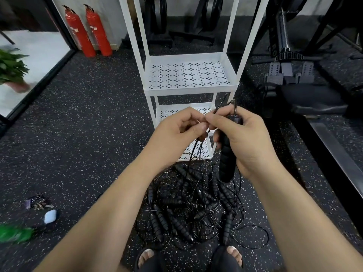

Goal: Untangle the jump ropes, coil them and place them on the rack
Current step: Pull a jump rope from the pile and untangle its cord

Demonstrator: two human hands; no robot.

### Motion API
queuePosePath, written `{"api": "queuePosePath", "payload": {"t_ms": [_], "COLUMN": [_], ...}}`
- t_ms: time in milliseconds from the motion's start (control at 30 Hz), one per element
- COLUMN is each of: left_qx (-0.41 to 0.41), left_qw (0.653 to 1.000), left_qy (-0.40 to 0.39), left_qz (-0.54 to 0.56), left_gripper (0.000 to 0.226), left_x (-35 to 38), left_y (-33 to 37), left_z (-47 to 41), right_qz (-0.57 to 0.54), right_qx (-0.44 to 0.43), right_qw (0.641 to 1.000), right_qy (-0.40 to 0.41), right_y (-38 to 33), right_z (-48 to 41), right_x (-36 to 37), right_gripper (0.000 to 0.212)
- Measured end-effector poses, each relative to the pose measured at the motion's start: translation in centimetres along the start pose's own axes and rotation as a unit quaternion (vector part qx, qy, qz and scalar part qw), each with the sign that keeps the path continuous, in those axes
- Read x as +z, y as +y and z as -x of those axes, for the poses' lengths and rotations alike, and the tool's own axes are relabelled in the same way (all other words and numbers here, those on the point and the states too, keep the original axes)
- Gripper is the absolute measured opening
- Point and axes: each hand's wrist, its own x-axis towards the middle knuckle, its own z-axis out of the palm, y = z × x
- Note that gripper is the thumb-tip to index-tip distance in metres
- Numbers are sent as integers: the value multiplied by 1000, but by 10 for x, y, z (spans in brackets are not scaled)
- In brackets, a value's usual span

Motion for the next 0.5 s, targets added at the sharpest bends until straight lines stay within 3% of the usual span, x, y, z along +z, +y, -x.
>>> {"api": "queuePosePath", "payload": {"t_ms": [167,333,500], "left_qx": [-69,-112,-144], "left_qw": [992,983,966], "left_qy": [-76,-92,-128], "left_qz": [-70,-109,-175], "left_gripper": [4,6,7], "left_x": [-7,-23,-28], "left_y": [-11,-17,-23], "left_z": [2,4,3], "right_qz": [-46,-113,-158], "right_qx": [-24,-47,-77], "right_qw": [998,990,980], "right_qy": [24,65,96], "right_y": [-11,-26,-39], "right_z": [0,-2,-2], "right_x": [-8,-21,-33], "right_gripper": [14,28,28]}}
